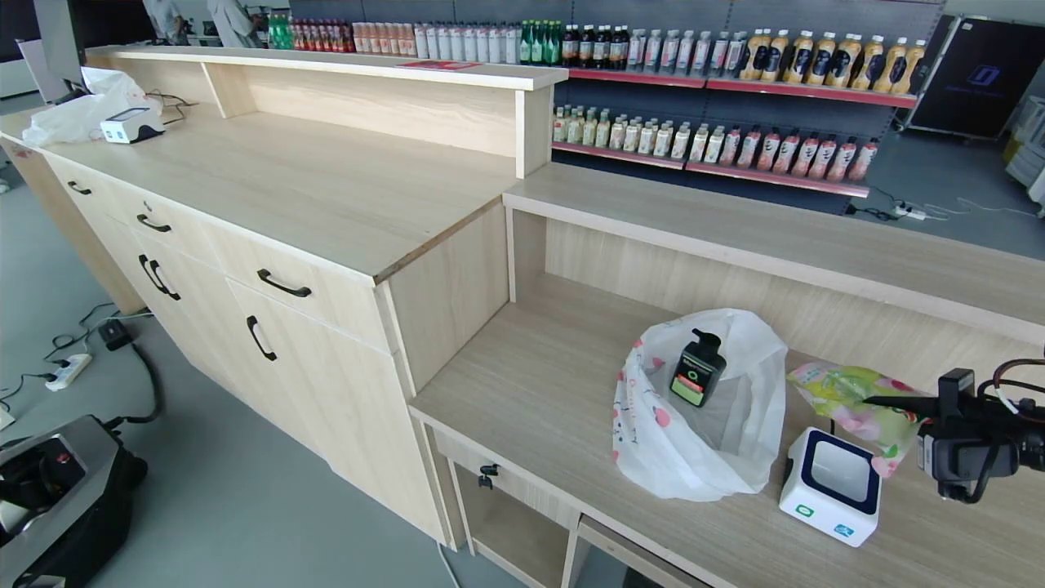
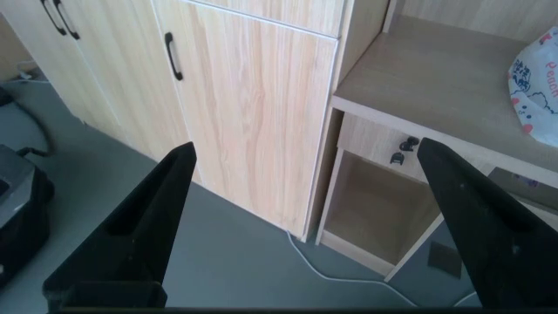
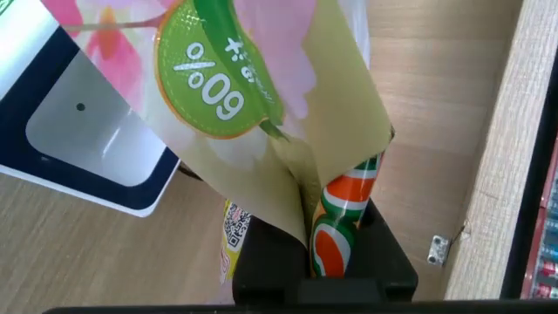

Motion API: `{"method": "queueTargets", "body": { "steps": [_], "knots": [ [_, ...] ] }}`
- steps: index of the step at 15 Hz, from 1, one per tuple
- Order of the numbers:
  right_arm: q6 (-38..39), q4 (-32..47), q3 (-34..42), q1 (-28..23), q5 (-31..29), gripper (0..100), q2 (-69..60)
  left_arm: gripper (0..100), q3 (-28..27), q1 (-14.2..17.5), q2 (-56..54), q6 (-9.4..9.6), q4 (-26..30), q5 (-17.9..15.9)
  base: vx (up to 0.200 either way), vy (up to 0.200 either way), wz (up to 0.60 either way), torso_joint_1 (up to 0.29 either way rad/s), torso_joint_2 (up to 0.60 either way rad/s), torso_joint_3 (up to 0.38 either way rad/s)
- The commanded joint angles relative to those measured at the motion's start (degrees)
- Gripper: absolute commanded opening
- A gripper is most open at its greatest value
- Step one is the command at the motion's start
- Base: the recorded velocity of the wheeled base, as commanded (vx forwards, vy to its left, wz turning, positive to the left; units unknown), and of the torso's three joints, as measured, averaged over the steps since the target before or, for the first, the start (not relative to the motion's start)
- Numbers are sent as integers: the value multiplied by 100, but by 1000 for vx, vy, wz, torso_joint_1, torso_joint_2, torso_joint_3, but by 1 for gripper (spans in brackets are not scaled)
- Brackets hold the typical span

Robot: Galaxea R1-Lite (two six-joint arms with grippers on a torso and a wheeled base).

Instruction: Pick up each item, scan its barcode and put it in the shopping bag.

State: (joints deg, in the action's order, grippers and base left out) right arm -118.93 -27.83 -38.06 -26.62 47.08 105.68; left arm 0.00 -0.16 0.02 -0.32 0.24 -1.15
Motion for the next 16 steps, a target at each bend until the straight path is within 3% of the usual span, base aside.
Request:
{"method": "queueTargets", "body": {
  "steps": [1,16],
  "knots": [
    [-7,15,-44,-27,3,0,172,100,0,-2,6,-3,2,0,0,0,0,0,0,0],
    [-86,-47,9,201,-76,0,568,100,0,-2,6,-3,2,0,0,0,0,0,0,0]
  ]
}}
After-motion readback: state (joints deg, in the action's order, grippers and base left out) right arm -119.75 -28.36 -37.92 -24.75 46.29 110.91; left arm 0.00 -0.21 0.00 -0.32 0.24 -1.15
